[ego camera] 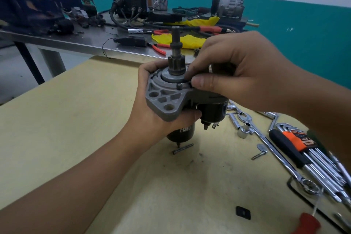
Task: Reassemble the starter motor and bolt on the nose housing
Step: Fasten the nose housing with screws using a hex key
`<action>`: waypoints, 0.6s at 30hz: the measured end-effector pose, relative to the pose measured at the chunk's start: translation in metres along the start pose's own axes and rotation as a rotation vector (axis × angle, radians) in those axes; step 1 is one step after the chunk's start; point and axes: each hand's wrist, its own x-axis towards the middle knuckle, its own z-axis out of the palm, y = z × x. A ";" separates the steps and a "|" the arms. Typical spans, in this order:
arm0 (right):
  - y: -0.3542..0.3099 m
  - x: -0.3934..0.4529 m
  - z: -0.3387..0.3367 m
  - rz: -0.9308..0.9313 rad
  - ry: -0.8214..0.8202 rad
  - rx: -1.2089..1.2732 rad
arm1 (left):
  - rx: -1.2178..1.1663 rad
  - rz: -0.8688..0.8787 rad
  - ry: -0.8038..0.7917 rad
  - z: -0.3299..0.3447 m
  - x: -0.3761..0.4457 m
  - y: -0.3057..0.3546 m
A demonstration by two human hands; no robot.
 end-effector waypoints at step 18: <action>0.007 -0.004 -0.004 -0.245 -0.012 -0.248 | -0.021 0.086 -0.062 -0.007 0.003 -0.009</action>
